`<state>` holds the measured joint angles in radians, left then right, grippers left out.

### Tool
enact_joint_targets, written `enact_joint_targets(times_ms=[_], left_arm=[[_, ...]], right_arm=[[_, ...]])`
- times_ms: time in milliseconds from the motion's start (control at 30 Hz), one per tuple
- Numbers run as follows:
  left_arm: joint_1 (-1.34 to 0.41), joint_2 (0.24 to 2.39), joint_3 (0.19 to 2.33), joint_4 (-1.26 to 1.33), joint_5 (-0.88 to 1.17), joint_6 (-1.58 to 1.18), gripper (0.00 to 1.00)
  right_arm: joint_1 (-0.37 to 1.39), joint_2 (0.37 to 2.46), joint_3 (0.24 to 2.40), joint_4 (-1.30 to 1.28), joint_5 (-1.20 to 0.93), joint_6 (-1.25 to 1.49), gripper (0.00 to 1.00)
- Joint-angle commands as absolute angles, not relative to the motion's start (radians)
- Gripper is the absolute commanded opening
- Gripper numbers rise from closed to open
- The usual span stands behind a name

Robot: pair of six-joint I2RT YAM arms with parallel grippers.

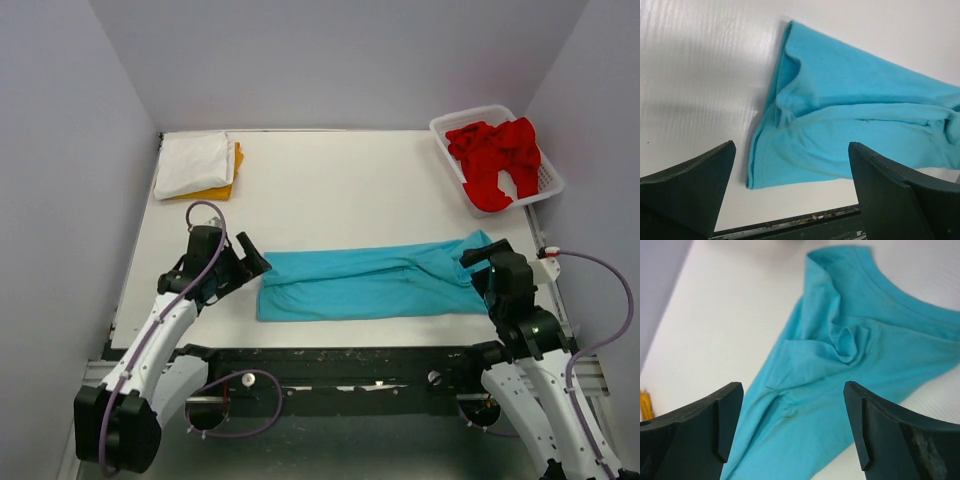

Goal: Fold and stack the t-shirts
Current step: Fold the other side of the tshirt into a rectangle, then rotate the tshirt 90 degrees

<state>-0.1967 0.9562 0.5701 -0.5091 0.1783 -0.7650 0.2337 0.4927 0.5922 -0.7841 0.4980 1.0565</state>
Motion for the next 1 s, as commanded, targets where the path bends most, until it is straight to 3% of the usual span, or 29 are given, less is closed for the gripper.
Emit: enact_joint_targets(times_ms=[0, 100, 200, 400, 733, 967], left_arm=[[-0.213, 0.824, 0.632, -0.532, 0.179, -0.773, 0.98], [-0.239, 0.868, 0.672, -0.452, 0.263, -0.765, 0.98], [-0.283, 1.014, 0.742, -0.390, 0.336, -0.742, 0.99], [-0.395, 1.332, 0.863, -0.330, 0.393, -0.729, 0.99], [-0.426, 1.556, 0.754, -0.258, 0.413, -0.751, 0.98], [-0.449, 1.424, 0.504, -0.232, 0.393, -0.812, 0.99]], right_arm=[[0.233, 0.453, 0.568, -0.576, 0.444, 0.910, 1.00], [0.233, 0.594, 0.578, -0.430, 0.272, 0.835, 1.00], [0.233, 0.863, 0.655, -0.418, 0.131, 0.791, 1.00], [0.233, 1.197, 0.731, -0.404, 0.202, 0.785, 1.00], [0.231, 1.255, 0.593, -0.372, 0.336, 0.889, 1.00], [0.230, 1.501, 0.677, -0.139, 0.209, 0.801, 1.00]])
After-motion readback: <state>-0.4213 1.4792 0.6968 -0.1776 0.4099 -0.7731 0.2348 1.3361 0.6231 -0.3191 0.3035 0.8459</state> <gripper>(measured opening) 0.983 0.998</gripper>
